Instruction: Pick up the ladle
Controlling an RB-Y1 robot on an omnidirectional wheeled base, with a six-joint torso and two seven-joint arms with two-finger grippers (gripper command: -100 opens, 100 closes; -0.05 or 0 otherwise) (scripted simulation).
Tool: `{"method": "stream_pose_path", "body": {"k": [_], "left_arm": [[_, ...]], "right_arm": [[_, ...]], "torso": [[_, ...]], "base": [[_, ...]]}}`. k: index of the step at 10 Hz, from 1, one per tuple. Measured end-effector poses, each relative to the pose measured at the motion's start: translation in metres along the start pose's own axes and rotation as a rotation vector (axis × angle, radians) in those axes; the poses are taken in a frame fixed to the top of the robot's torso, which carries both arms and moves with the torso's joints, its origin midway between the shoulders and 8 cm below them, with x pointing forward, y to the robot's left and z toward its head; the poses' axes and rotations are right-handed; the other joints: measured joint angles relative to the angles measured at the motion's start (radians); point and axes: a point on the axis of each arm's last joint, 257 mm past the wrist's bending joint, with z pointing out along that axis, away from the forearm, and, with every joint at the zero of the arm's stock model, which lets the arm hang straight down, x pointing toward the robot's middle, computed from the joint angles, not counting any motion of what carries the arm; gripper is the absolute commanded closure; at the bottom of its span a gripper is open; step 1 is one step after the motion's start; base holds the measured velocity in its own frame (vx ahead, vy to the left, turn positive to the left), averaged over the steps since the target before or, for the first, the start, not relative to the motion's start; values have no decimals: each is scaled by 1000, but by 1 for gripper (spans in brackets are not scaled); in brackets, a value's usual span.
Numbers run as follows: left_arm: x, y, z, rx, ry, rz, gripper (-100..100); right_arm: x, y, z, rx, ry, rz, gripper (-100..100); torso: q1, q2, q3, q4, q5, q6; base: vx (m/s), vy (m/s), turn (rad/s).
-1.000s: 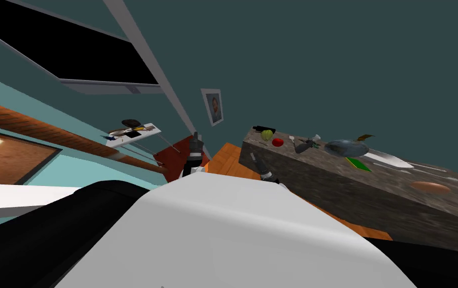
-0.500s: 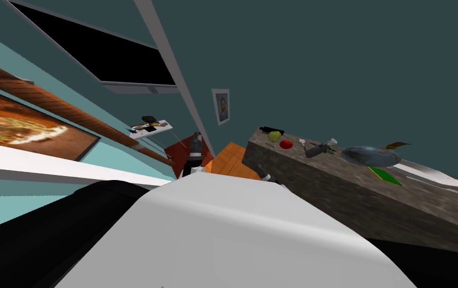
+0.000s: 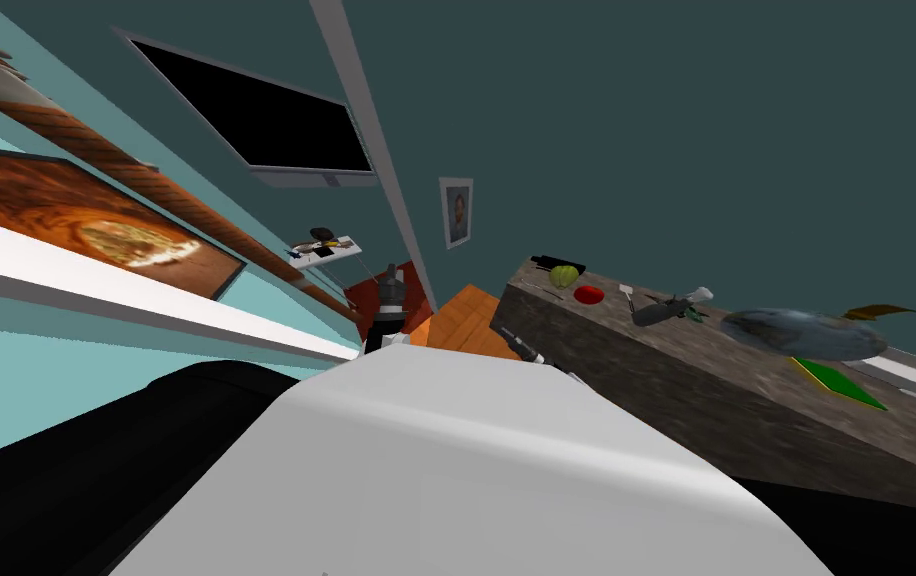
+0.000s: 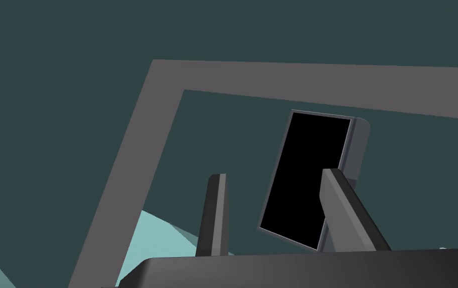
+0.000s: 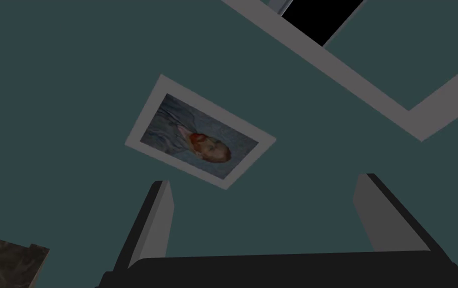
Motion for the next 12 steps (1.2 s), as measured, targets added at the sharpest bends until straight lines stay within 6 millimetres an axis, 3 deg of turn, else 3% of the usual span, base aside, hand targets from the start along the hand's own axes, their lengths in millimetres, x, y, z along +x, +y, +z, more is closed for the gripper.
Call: {"method": "stream_pose_path", "body": {"k": [3, 6, 11, 12], "left_arm": [[0, 0, 0, 0, 0, 0, 0], [0, 0, 0, 0, 0, 0, 0], [0, 0, 0, 0, 0, 0, 0], [0, 0, 0, 0, 0, 0, 0]], "right_arm": [[23, -34, -32, 79, 137, -53, -100], [32, -65, -62, 153, 233, -92, -100], [32, -122, -148, 322, 435, -179, -100], [28, -129, -154, 342, 447, -187, -100]], "torso": [[0, 0, 0, 0, 0, -1], [-1, -1, -1, 0, 0, -1], [0, -1, -1, 0, 0, 1], [-2, -2, -1, 0, 0, 1]], "base": [[-30, 45, 195], [-12, 34, 149], [-8, 41, 165], [-3, 36, 277]]}}
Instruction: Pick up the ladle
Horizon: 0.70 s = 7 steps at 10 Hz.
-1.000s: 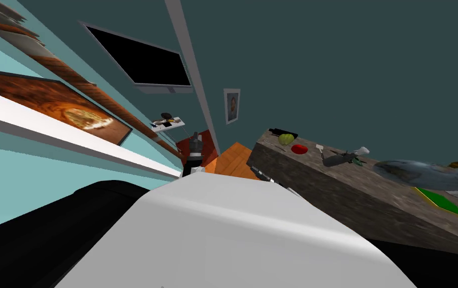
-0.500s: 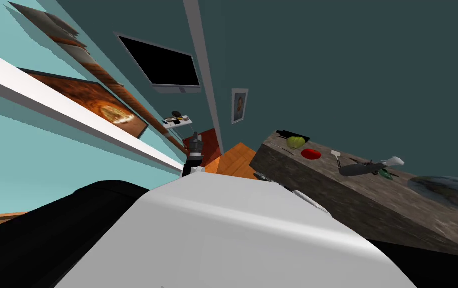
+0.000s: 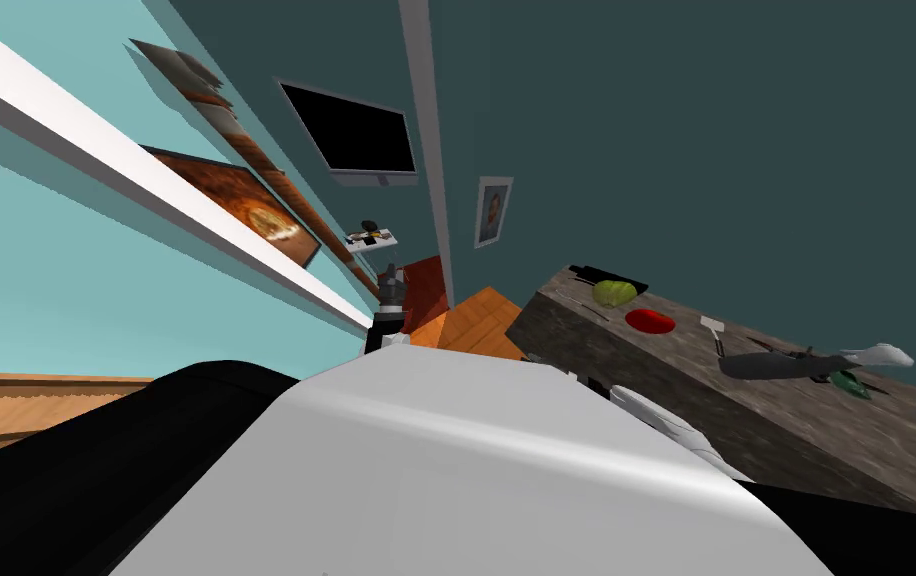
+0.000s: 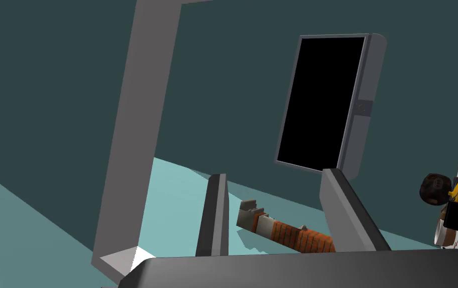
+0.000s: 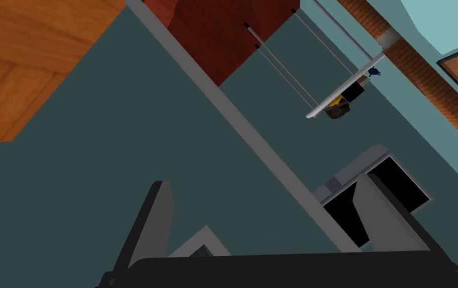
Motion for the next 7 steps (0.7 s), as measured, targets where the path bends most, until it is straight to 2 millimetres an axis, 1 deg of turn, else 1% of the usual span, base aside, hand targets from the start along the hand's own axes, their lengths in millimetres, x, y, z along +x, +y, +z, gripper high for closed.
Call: {"method": "stream_pose_path", "body": {"k": [1, 2, 3, 4, 5, 6, 7], "left_arm": [[0, 0, 0, 0, 0, 0, 0], [0, 0, 0, 0, 0, 0, 0], [0, 0, 0, 0, 0, 0, 0], [0, 0, 0, 0, 0, 0, 0], [0, 0, 0, 0, 0, 0, 0], [0, 0, 0, 0, 0, 0, 0], [0, 0, 0, 0, 0, 0, 0]], "right_arm": [[3, -17, -10, 30, 42, -23, -100], [8, -28, -21, 59, 71, -34, -100], [18, -45, -39, 99, 115, -52, -100], [18, -56, -53, 132, 148, -68, -100], [16, -73, -66, 170, 189, -91, -100], [20, -82, -86, 208, 220, -99, -100], [20, -90, -93, 229, 231, -103, -100]], "torso": [[0, 0, 0, 0, 0, -1], [0, 0, 0, 0, 0, 0], [1, -1, 0, 0, 0, -1], [1, -1, 0, 0, 0, 0], [1, -1, -1, 0, 0, -1], [0, -1, -1, 0, 0, 0], [0, 0, 0, 0, 0, 0]], "base": [[3, 29, 185], [6, 41, 242], [6, 33, 158], [10, 39, 282], [17, 29, 152], [10, 11, -25], [2, 3, -20]]}}
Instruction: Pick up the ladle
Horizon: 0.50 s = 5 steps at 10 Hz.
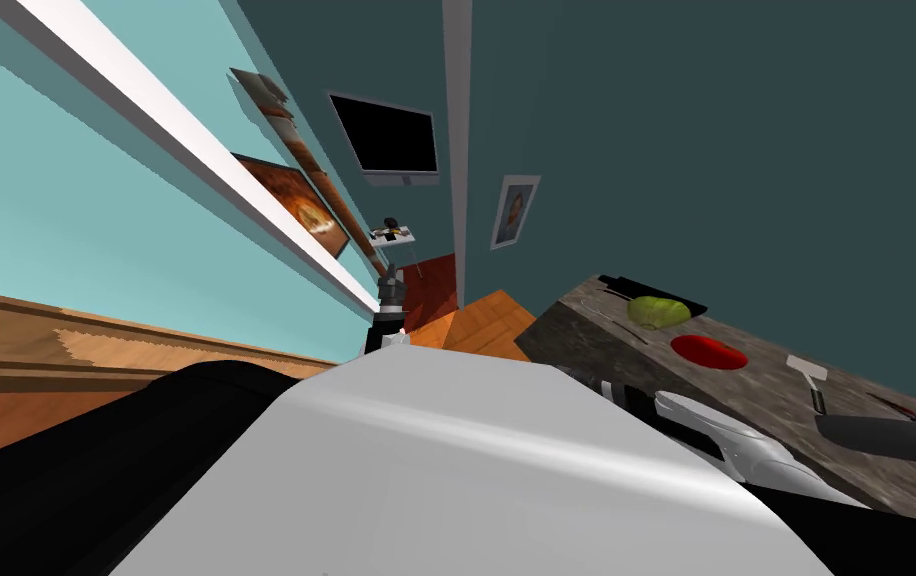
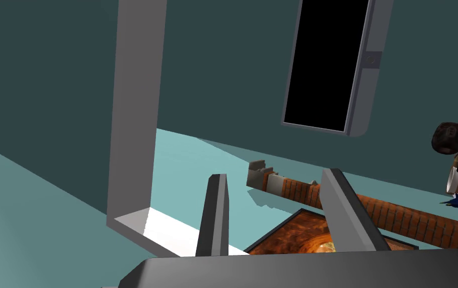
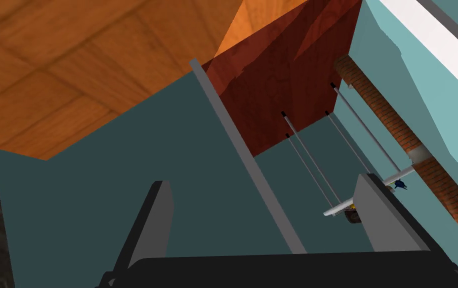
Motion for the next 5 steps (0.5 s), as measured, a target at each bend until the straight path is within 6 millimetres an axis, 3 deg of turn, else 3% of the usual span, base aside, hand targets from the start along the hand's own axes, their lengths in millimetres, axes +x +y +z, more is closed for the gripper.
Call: {"method": "stream_pose_path", "body": {"k": [2, 4, 5], "left_arm": [[0, 0, 0, 0, 0, 0, 0], [0, 0, 0, 0, 0, 0, 0], [0, 0, 0, 0, 0, 0, 0]], "right_arm": [[5, -16, -10, 35, 40, -21, -100], [12, -46, -43, 104, 100, -47, -100], [12, -59, -56, 137, 125, -57, -100]], "torso": [[0, 0, 0, 0, 0, -1], [1, -1, -1, 0, 0, -1], [0, -1, -1, 0, 0, 0]], "base": [[11, 19, 221], [23, 22, 195], [14, 5, -4]]}}
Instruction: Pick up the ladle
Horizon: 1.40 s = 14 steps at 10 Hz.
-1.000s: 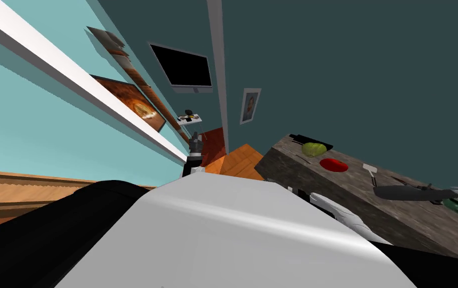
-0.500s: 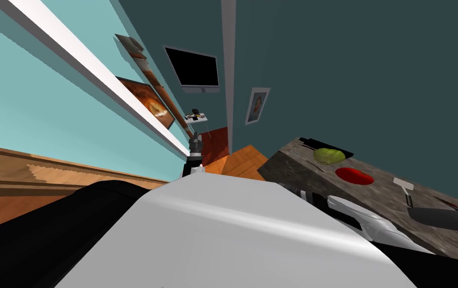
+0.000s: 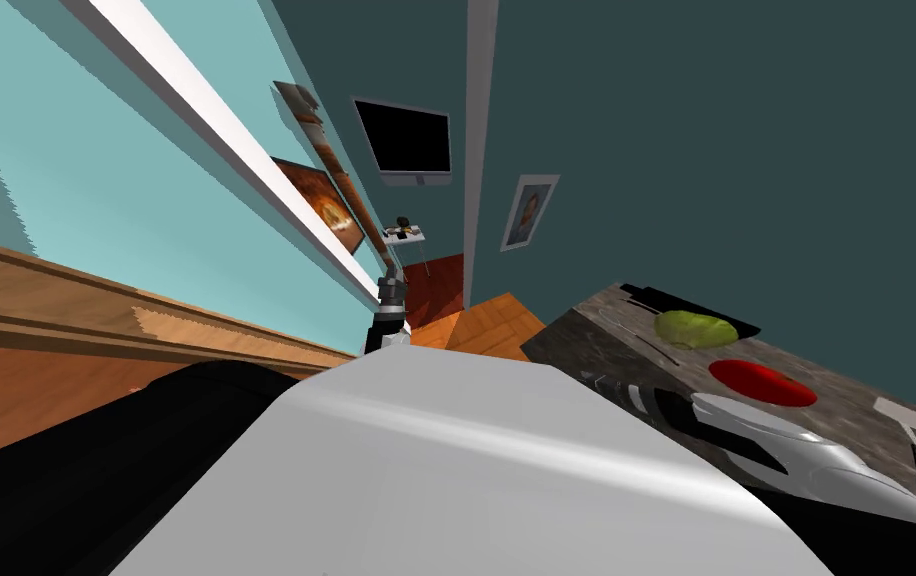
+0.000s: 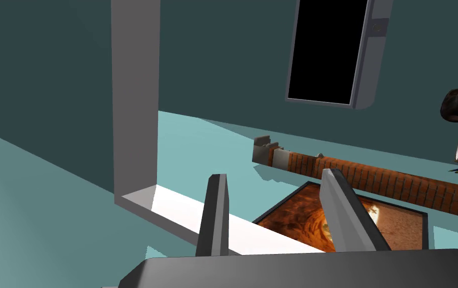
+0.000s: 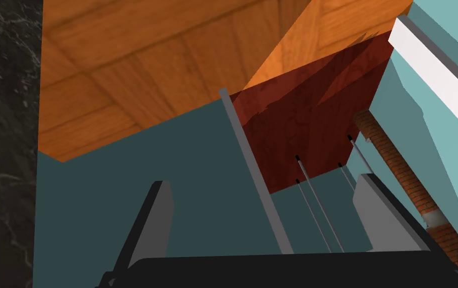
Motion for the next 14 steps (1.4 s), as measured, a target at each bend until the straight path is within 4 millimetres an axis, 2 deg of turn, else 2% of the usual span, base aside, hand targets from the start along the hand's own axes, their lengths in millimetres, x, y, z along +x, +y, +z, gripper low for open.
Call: {"method": "stream_pose_path", "body": {"k": [1, 3, 4, 6, 8, 9, 10, 11, 12, 14], "left_arm": [[0, 0, 0, 0, 0, 0, 0], [0, 0, 0, 0, 0, 0, 0], [0, 0, 0, 0, 0, 0, 0], [0, 0, 0, 0, 0, 0, 0], [0, 0, 0, 0, 0, 0, 0], [0, 0, 0, 0, 0, 0, 0], [0, 0, 0, 0, 0, 0, 0], [0, 0, 0, 0, 0, 0, 0], [0, 0, 0, 0, 0, 0, 0], [0, 0, 0, 0, 0, 0, 0]], "right_arm": [[5, -7, -3, 18, 10, 4, -100], [16, -37, -26, 83, 63, -18, -100], [25, -54, -50, 129, 103, -25, -100], [28, -75, -72, 191, 152, -47, -100], [32, -92, -85, 231, 175, -50, -100], [39, -107, -103, 270, 204, -52, -100], [40, -112, -114, 290, 222, -56, -100], [39, -125, -135, 333, 246, -60, -100], [42, -132, -143, 356, 260, -59, -100], [55, -153, -179, 431, 315, -61, -100]], "torso": [[-1, 1, 0, 0, -1, 1], [-1, 0, 0, 0, -1, 0], [0, 0, 0, 0, 0, -1], [-1, -1, -1, 0, 0, -1], [-2, 1, 0, 0, -1, 1], [-2, 0, 0, 0, -1, 0], [-2, 0, 0, 0, -1, 0], [-2, -1, -1, 0, 0, -1], [-3, -1, -1, 0, -1, 1], [-6, -2, -1, -1, -1, 0]], "base": [[21, 14, 266], [29, 8, 180], [31, -2, 128], [39, -4, 170], [22, -9, 89], [30, -20, 154], [39, -28, 233], [46, -39, 87], [53, -45, 170], [67, -111, 242]]}}
